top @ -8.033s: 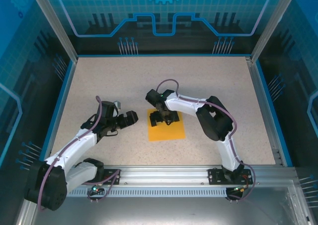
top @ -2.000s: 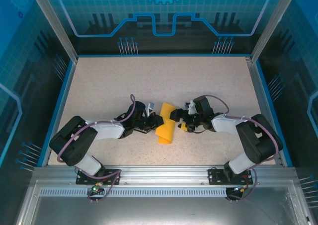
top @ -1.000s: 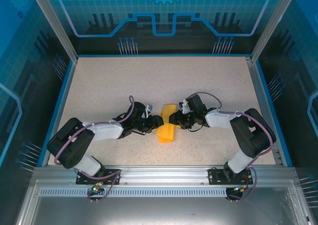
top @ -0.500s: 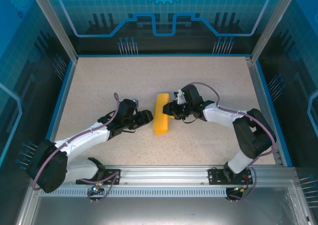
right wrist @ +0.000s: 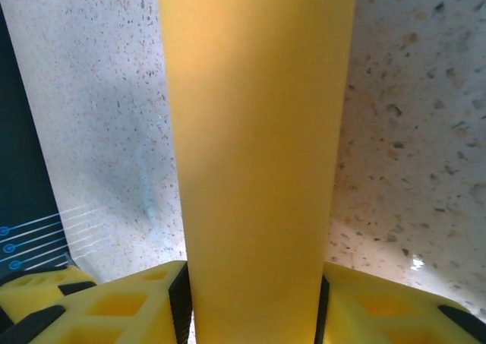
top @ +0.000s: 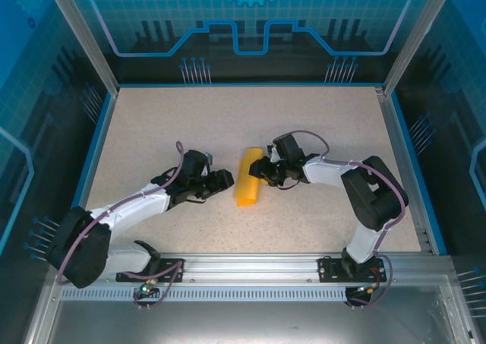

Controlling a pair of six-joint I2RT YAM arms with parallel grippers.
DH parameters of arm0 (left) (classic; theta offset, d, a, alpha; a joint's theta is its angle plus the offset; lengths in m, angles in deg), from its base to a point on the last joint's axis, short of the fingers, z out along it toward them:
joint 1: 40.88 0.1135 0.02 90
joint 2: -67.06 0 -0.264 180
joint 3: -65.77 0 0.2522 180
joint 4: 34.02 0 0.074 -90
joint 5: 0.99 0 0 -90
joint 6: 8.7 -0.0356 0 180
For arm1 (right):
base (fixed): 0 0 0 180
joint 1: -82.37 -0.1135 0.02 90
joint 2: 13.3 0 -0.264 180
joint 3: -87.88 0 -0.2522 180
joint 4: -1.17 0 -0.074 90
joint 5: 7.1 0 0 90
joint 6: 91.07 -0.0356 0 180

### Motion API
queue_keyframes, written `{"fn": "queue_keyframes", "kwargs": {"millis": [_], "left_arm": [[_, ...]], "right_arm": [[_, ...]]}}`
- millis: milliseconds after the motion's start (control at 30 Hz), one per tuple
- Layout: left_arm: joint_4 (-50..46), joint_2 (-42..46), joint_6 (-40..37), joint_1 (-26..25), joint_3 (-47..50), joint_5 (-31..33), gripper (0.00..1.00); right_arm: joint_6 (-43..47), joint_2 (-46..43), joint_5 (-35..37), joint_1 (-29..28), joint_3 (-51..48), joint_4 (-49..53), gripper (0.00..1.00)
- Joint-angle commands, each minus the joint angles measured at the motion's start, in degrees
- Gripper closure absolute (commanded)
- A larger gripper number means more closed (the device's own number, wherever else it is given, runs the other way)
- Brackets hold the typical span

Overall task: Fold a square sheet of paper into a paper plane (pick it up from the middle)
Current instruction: First fold in half a square sheet of paper at the center of the table.

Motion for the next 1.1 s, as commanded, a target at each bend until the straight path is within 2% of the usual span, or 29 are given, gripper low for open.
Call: {"fn": "queue_keyframes", "kwargs": {"millis": [0,267,467,800,1067], "left_arm": [[2.9,-2.4,-0.5,1.0,-2.0,-4.5,0.35],[3.9,-6.6,0.1,1.1,-3.7,-6.1,0.39],[3.8,-6.9,0.8,1.0,-3.7,-5.1,0.41],[3.1,-6.5,0.2,1.1,-3.9,-4.9,0.42],[3.0,-6.5,0.2,1.1,-4.0,-4.7,0.42]], "right_arm": [[4.0,-0.6,1.7,-1.0,0.9,5.8,0.51],[11.6,1.5,2.5,-1.2,5.7,16.1,0.49],[12.2,2.8,6.6,-1.9,8.3,23.1,0.48],[12.3,4.5,9.3,-2.7,10.1,26.9,0.43],[7.3,4.0,10.7,-2.7,8.8,24.7,0.38]]}}
